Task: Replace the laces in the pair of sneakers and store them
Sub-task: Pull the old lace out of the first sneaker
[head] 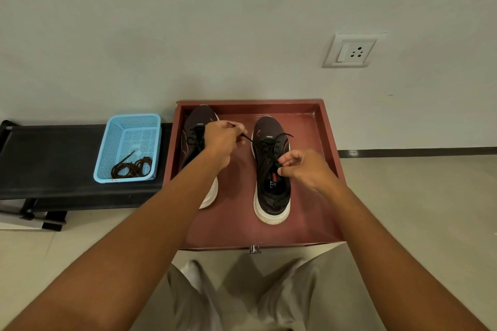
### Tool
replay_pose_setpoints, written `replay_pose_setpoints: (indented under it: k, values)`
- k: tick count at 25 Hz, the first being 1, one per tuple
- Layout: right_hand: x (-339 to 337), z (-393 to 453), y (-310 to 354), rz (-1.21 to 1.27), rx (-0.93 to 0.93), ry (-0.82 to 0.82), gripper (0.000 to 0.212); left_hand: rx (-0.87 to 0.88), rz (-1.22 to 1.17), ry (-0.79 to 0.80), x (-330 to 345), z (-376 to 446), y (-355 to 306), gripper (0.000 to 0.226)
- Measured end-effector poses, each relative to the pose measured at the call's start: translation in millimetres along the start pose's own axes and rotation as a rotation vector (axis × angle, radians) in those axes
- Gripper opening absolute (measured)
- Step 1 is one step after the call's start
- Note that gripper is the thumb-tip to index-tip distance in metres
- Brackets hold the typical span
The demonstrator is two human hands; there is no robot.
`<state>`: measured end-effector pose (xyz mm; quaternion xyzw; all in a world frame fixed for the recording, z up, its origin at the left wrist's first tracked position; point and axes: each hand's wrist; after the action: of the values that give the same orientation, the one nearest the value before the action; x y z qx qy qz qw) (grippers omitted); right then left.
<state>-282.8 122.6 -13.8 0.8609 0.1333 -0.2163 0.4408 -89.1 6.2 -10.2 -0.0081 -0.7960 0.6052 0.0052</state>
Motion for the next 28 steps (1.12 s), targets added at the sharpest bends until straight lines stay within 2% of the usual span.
replay_pose_setpoints:
  k: [3,5,7,11,13,16,19,21,22,25,28]
  values:
    - [0,-3,2,0.0,0.0,-0.001,0.024,0.005,0.13,-0.077,-8,9,3,0.01]
    - [-1,-3,3,0.0,0.009,0.0,0.023,0.055,0.294,-0.034,-10,4,8,0.035]
    - [-3,-2,4,0.005,0.025,0.017,0.021,0.162,0.435,0.021,-8,-9,11,0.043]
    - [-6,1,14,0.045,0.061,-0.019,0.006,0.337,0.555,0.067,-2,-30,23,0.013]
    - [-3,5,26,0.039,0.053,-0.107,0.016,0.344,0.571,0.089,-1,-35,33,0.009]
    - [3,9,49,-0.105,0.022,-0.146,0.02,0.338,0.581,0.108,0,-40,44,0.008]
    - [6,12,58,-0.209,-0.012,-0.096,0.012,0.311,0.557,0.125,1,-45,47,0.008]
    - [4,12,57,-0.25,-0.019,-0.058,0.003,0.261,0.48,0.163,3,-49,47,0.008]
    - [4,12,56,-0.262,-0.011,-0.051,0.005,0.226,0.415,0.194,5,-50,48,0.008]
    - [1,10,51,-0.232,0.013,-0.065,0.014,0.112,0.234,0.234,12,-52,47,0.009]
    - [0,9,42,-0.049,0.052,-0.089,0.016,0.066,0.186,0.212,18,-51,41,0.015]
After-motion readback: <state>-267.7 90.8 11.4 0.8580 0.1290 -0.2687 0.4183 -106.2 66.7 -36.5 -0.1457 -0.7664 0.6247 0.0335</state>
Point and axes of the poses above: each hand's wrist, its own z-axis towards the middle knuckle, its own x-axis out of the palm, y = z × x, and after that the axes turned 10 degrees about x, right-handed
